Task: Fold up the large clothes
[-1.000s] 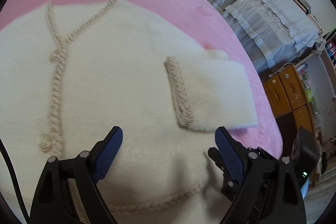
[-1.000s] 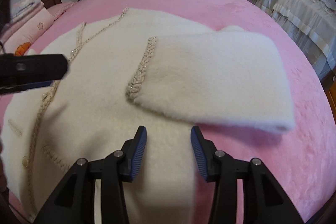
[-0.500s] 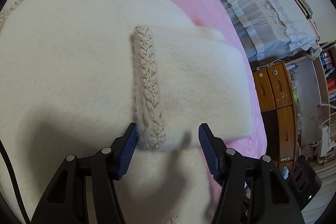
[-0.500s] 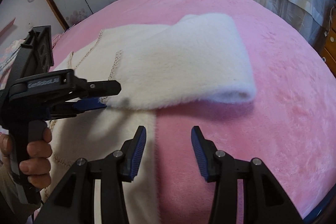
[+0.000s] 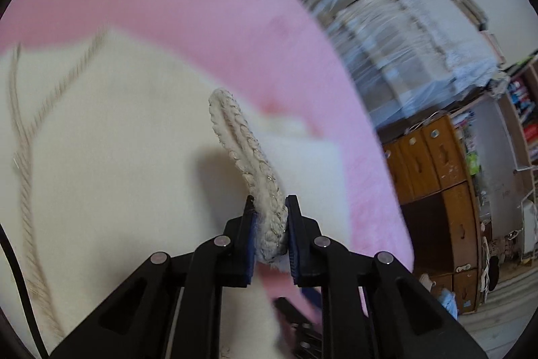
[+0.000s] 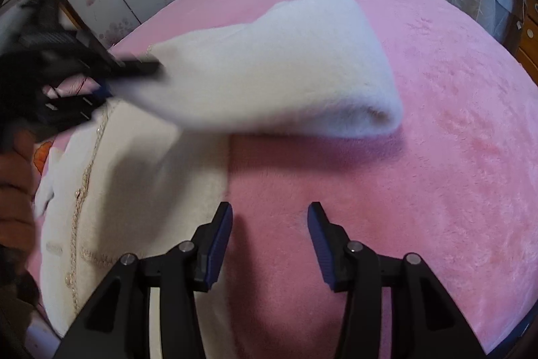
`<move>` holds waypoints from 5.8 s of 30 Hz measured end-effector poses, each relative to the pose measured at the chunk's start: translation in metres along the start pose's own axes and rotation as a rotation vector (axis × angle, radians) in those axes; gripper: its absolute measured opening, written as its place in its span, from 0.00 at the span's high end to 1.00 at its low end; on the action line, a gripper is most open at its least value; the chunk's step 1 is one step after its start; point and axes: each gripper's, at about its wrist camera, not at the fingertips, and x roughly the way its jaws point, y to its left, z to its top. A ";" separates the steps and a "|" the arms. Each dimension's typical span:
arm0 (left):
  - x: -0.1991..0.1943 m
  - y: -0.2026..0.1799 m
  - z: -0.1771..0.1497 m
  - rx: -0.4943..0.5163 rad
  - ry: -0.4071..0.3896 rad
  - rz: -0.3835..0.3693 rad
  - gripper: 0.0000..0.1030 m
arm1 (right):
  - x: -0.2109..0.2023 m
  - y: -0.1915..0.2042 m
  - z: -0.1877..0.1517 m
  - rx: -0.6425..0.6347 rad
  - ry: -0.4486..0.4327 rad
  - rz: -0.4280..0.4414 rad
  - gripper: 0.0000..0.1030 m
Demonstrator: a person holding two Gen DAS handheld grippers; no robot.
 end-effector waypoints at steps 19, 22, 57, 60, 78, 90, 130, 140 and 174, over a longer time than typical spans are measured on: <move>-0.160 0.074 0.080 0.073 -0.308 0.424 0.87 | 0.049 0.082 0.054 -0.221 -0.066 -0.151 0.89; -0.154 0.135 0.060 -0.031 -0.271 0.466 0.87 | 0.051 0.095 0.048 -0.280 -0.060 -0.178 0.78; -0.036 0.289 0.047 -0.182 -0.049 0.486 0.86 | 0.118 0.046 0.194 -0.082 0.060 -0.121 0.38; -0.041 0.275 0.048 -0.146 -0.094 0.525 0.88 | 0.126 0.052 0.194 -0.117 0.068 -0.111 0.83; -0.078 0.208 0.030 -0.044 -0.220 0.499 0.45 | 0.053 0.092 0.166 -0.229 -0.110 -0.151 0.70; -0.039 0.206 -0.017 -0.150 -0.130 0.440 0.45 | 0.080 0.203 0.046 -0.449 0.011 0.010 0.70; -0.079 0.126 -0.069 -0.029 -0.082 0.516 0.30 | -0.004 0.103 0.033 -0.111 -0.042 -0.073 0.74; -0.141 0.084 -0.105 -0.015 -0.131 0.495 0.30 | -0.061 0.139 0.010 -0.153 -0.052 -0.031 0.74; -0.403 0.330 -0.191 -0.370 -0.205 0.709 0.30 | -0.068 0.388 -0.057 -0.522 -0.065 0.082 0.74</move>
